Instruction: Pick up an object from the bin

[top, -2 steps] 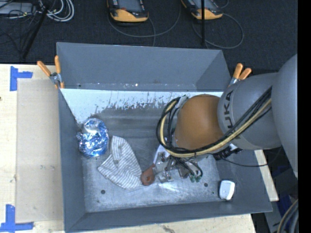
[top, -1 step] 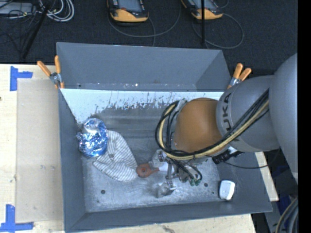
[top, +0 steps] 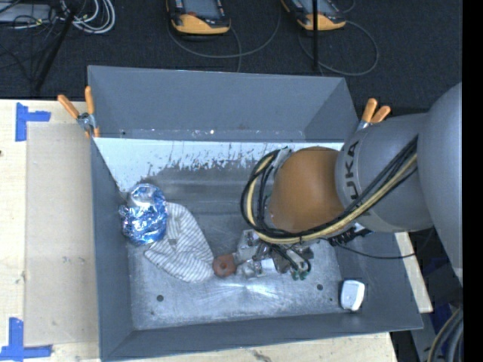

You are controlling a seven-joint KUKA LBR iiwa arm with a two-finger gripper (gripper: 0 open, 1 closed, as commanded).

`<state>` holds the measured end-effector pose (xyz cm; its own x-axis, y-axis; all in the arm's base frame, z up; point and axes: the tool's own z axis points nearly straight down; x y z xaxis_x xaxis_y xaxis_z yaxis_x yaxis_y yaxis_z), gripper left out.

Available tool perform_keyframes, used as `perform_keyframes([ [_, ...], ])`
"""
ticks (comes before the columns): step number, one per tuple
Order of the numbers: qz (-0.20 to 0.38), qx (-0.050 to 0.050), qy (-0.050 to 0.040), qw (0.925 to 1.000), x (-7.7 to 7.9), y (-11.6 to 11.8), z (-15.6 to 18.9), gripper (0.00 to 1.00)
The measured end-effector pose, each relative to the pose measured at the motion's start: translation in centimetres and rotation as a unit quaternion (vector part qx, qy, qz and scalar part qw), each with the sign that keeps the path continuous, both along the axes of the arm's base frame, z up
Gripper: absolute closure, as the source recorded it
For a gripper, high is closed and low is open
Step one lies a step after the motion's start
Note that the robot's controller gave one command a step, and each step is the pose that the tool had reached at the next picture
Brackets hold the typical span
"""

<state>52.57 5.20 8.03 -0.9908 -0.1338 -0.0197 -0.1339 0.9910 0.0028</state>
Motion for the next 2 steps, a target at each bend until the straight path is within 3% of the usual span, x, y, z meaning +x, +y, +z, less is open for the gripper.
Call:
perform_keyframes([
  [1, -0.001, 0.0, 0.0001, 1.0, 0.0, 0.0, 0.0, 1.0],
  [2, 0.01, -0.003, 0.0125, 0.9999, -0.7, 0.3, 3.6, 1.0],
])
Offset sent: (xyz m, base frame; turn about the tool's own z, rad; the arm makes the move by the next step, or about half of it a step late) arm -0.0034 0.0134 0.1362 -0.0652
